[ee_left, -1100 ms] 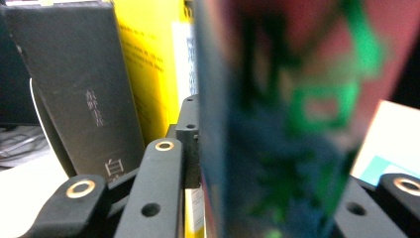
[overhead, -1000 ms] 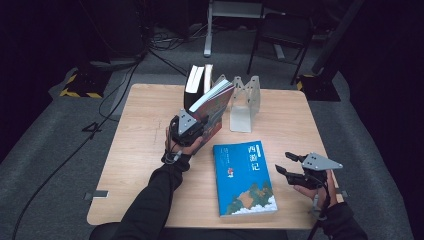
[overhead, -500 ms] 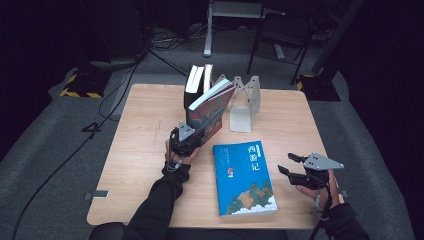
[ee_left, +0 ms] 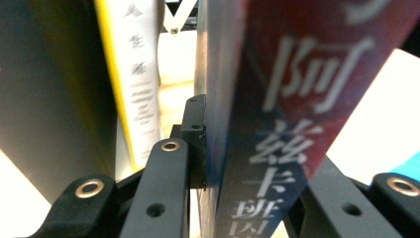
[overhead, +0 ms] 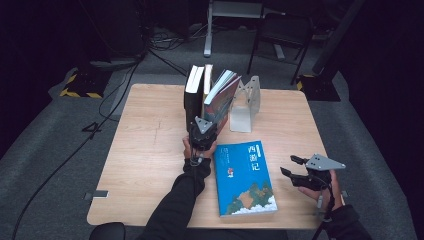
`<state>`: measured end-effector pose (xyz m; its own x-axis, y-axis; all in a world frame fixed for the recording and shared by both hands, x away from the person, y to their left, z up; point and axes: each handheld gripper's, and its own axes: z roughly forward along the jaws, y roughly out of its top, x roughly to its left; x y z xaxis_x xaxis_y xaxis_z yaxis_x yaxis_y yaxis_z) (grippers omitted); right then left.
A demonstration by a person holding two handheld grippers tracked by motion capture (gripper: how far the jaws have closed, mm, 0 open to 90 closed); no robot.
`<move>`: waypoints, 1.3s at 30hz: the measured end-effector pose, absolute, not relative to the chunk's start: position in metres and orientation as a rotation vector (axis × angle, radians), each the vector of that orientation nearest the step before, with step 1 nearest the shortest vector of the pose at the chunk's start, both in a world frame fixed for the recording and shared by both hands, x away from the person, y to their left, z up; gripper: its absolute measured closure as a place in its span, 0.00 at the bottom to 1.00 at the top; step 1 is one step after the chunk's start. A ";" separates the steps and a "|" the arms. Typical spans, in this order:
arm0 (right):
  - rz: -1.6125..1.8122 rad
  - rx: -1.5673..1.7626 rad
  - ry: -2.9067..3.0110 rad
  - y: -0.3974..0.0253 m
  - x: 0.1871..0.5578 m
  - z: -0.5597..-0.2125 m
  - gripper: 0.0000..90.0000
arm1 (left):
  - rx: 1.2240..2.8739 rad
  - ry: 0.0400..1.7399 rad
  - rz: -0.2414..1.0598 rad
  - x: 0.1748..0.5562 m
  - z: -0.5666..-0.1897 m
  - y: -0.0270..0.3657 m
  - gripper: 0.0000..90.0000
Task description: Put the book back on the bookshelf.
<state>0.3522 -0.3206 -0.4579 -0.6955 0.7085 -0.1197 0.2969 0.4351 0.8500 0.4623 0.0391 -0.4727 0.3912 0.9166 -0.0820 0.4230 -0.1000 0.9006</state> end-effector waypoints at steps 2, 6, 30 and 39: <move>1.179 0.843 2.230 -0.319 0.352 -0.458 0.43 | 1.703 1.197 0.665 0.468 -0.472 0.038 0.82; 1.172 0.824 2.242 -0.317 0.351 -0.458 0.43 | 1.705 1.211 0.686 0.474 -0.471 0.036 0.82; 1.158 0.814 2.270 -0.314 0.353 -0.462 0.43 | 1.725 1.206 0.675 0.498 -0.474 0.034 0.66; 1.156 0.820 2.270 -0.317 0.352 -0.462 0.43 | 1.866 1.090 0.652 0.474 -0.481 0.046 0.62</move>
<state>0.3522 -0.3169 -0.4620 -0.7158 0.6862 -0.1299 0.2984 0.4686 0.8315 0.4739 0.0461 -0.4815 0.4825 0.8757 0.0168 0.4288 -0.2529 0.8673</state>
